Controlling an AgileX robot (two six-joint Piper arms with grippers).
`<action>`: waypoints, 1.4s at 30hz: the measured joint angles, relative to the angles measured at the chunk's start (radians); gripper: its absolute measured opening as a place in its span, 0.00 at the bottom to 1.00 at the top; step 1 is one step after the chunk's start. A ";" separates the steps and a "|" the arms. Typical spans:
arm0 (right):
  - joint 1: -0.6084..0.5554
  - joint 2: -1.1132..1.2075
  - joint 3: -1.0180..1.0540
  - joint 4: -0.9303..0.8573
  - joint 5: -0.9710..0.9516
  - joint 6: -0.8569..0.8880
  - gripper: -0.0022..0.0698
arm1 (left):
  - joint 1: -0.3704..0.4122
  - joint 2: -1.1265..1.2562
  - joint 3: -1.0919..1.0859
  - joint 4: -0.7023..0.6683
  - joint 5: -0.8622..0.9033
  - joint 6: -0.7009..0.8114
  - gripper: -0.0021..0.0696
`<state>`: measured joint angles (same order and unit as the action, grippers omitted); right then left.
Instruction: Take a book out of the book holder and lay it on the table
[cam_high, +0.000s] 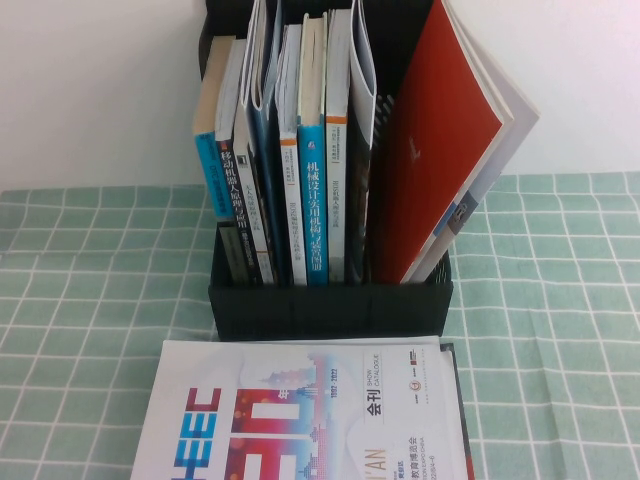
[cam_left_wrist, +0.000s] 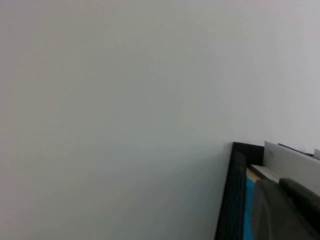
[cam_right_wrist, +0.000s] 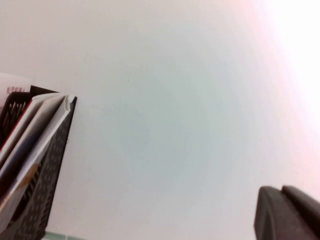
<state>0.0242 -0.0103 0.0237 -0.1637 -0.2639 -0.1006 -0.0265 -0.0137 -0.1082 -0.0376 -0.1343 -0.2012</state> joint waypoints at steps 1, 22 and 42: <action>0.000 0.000 -0.013 0.000 0.015 -0.002 0.03 | 0.000 0.007 -0.045 0.002 0.072 -0.006 0.03; 0.000 0.422 -0.422 0.002 0.285 -0.015 0.03 | 0.000 0.842 -0.779 -0.893 0.631 0.794 0.03; 0.000 0.839 -0.423 -0.760 -0.344 0.690 0.03 | -0.644 1.314 -0.979 -1.144 0.258 1.112 0.03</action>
<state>0.0242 0.8292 -0.3992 -0.9238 -0.6077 0.5898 -0.6709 1.3004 -1.0868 -1.1818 0.1239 0.9112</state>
